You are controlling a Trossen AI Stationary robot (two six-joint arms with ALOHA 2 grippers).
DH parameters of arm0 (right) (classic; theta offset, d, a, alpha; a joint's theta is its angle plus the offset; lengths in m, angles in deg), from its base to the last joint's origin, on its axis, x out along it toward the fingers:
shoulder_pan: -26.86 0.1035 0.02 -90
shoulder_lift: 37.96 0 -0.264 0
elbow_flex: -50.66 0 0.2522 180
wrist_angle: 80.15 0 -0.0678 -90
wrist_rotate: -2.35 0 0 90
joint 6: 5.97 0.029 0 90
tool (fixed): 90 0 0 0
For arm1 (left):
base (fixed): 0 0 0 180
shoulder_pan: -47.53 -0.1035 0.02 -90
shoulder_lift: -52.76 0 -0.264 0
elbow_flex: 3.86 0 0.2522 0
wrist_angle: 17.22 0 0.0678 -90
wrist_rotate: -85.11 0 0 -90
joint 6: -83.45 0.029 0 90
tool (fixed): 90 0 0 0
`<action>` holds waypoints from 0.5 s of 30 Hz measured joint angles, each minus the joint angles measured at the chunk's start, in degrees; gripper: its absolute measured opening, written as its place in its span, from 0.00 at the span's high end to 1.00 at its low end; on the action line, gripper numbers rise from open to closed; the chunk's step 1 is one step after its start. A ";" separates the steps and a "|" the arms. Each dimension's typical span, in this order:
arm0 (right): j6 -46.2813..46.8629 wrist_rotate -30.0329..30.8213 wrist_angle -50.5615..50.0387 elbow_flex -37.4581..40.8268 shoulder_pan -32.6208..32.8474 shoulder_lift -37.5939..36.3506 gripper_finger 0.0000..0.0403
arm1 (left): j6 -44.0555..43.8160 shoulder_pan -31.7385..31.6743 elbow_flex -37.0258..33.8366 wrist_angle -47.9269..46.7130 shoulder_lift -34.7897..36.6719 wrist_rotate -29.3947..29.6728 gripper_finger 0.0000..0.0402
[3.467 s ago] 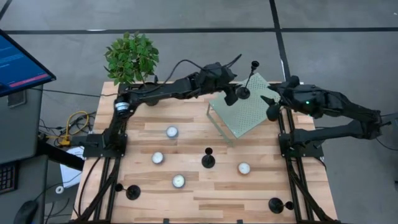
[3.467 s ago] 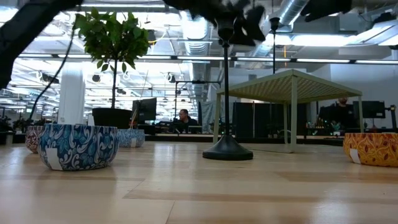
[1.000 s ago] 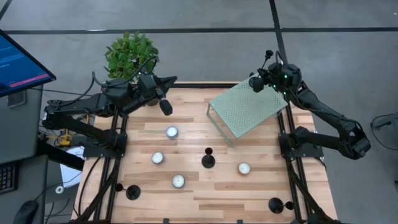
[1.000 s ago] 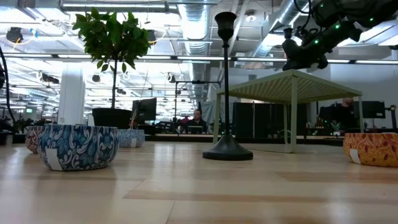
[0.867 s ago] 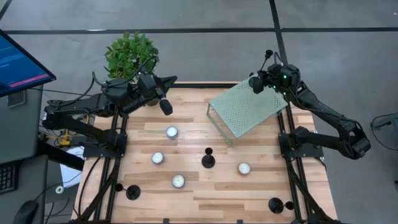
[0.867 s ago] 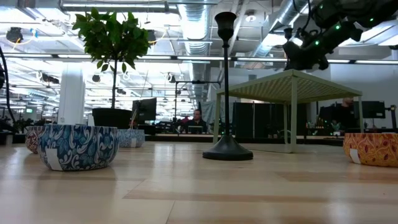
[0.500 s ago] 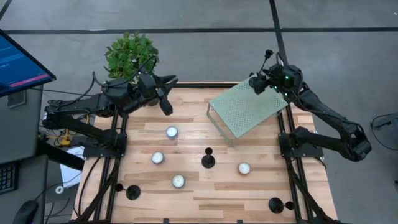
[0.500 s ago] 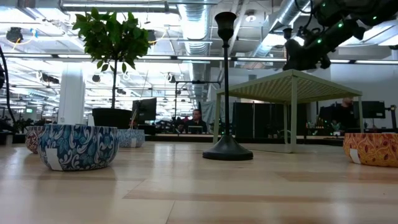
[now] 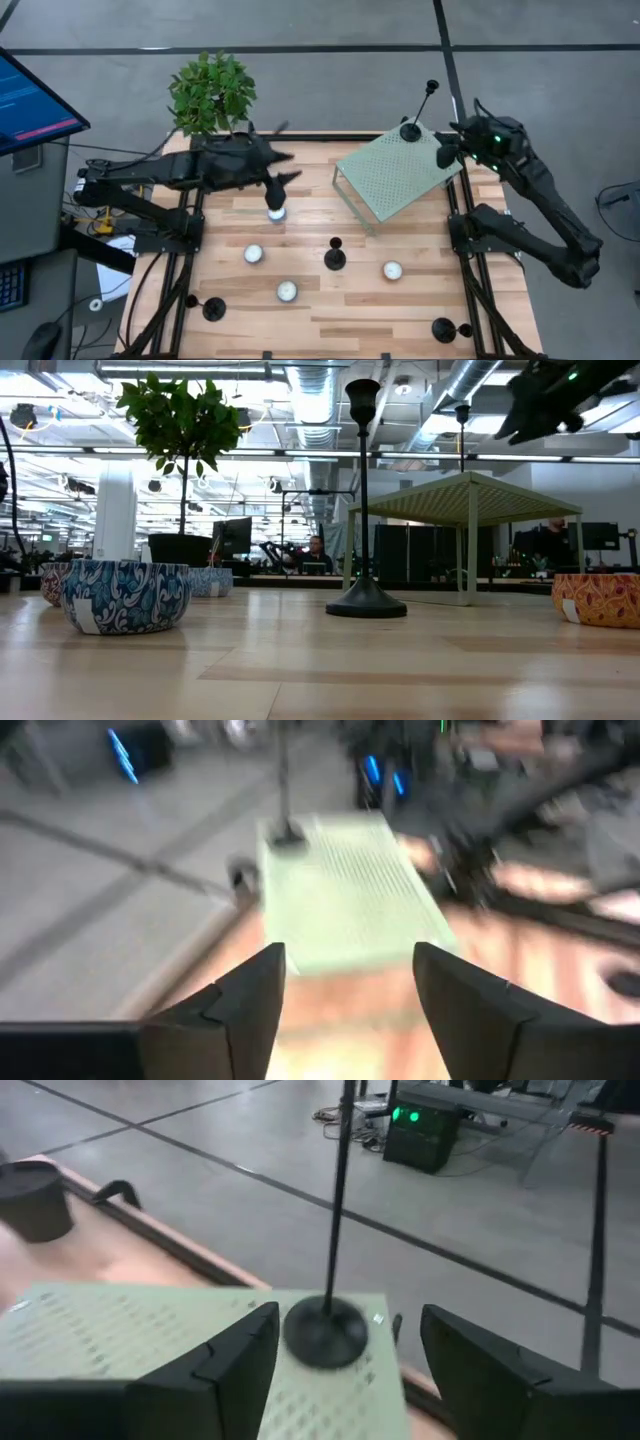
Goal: Pick & Place candle stick holders
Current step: Align the black candle holder with the other black candle holder on the shelf
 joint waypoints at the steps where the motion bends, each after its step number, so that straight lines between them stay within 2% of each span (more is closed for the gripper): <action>1: 0.44 -0.04 -2.10 -0.29 0.42 -1.36 0.43 | -1.94 -0.01 0.00 -1.53 -0.82 -1.93 0.42; 7: 5.51 -0.60 -14.61 -0.81 4.77 -8.81 0.46 | -9.91 0.80 -0.02 -6.70 -5.08 -11.96 0.40; 11: 8.65 -1.11 -21.56 -0.78 7.75 -12.78 0.46 | -13.36 3.28 -0.04 -12.14 -7.88 -15.13 0.41; 15: 10.51 -1.13 -23.45 -0.76 9.68 -15.77 0.46 | -16.21 6.30 -0.04 -15.75 -9.19 -16.60 0.41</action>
